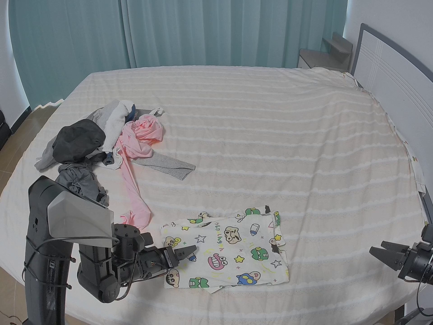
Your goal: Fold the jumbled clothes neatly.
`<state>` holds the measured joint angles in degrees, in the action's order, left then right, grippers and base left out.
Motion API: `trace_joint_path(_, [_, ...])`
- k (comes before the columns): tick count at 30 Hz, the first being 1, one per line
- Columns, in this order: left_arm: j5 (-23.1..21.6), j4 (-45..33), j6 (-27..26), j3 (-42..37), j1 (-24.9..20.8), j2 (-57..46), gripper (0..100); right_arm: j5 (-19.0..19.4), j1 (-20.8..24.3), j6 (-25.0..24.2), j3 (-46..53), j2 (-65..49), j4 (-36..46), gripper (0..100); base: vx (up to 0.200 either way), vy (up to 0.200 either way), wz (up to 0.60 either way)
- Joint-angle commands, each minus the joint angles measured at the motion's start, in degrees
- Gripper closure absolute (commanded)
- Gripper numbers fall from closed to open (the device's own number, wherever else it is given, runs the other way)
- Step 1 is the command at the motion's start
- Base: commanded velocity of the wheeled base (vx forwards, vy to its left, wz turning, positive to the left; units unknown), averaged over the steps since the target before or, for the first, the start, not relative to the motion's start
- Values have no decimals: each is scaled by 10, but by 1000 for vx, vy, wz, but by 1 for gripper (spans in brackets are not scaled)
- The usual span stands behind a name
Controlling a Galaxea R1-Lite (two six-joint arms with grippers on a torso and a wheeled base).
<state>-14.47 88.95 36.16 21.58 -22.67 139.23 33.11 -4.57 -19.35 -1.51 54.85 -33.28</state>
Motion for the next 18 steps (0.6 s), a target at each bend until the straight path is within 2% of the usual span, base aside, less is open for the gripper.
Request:
trace_joint_path(1, [-1, 10, 1, 11, 1, 11, 100, 0, 0, 0, 1, 2, 0, 0, 0, 0, 0])
trace_joint_path(12, [-1, 10, 1, 10, 0, 20, 100, 0, 0, 3, 6, 8, 0, 0, 0, 0, 0])
trace_joint_path(18, [-1, 10, 1, -27, 15, -15, 100, 0, -2, -1, 5, 12, -1, 0, 0, 0, 0])
